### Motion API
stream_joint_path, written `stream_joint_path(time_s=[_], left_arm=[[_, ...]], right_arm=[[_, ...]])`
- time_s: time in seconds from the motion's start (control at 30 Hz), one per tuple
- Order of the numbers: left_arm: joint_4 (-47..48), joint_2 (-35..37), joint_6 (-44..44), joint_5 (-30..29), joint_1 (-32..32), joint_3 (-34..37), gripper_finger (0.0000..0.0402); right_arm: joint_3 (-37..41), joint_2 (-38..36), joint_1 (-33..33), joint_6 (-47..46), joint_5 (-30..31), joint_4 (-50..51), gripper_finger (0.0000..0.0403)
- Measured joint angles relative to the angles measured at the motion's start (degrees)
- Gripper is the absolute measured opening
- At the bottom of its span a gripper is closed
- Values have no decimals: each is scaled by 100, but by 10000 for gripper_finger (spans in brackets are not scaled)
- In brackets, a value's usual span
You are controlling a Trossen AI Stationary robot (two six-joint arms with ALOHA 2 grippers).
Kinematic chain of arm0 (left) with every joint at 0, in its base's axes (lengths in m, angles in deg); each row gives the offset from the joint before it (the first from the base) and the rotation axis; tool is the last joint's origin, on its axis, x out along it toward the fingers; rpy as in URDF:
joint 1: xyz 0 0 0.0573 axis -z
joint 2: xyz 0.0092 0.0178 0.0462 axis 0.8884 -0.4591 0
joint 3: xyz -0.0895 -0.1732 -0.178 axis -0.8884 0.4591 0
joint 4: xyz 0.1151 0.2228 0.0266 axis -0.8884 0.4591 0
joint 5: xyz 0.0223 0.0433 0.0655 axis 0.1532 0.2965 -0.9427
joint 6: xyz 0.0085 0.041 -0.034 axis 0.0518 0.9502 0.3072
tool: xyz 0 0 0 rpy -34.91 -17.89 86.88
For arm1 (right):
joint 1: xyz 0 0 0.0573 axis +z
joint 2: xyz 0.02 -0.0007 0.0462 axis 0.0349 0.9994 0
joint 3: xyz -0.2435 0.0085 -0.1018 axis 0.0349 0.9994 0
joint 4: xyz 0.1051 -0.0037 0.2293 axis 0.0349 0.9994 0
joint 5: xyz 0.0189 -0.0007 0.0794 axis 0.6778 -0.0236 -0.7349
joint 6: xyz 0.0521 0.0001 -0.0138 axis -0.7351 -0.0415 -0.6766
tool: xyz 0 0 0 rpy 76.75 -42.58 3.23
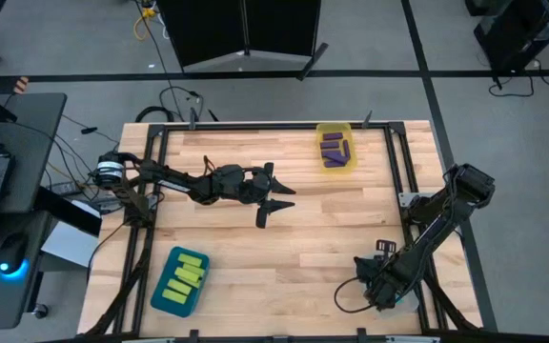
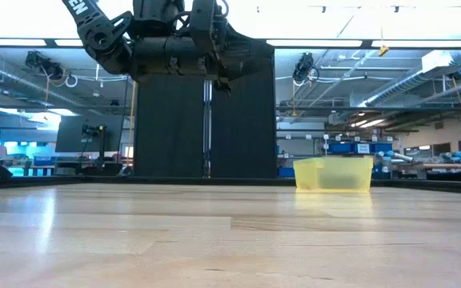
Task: Sort blocks
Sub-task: Put the light blue block into the transparent bin, then return to Home Position
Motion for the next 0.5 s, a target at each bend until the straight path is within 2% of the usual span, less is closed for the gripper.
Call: stream_joint_path(time_s=[0.27, 0.5], left_arm=[[4, 0, 26, -2, 0, 0, 178], [5, 0, 80, -57, 0, 0, 178]], right_arm=[[-154, 68, -5, -6, -156, 312, 170], [-732, 63, -22, 65, -149, 1228, 174]])
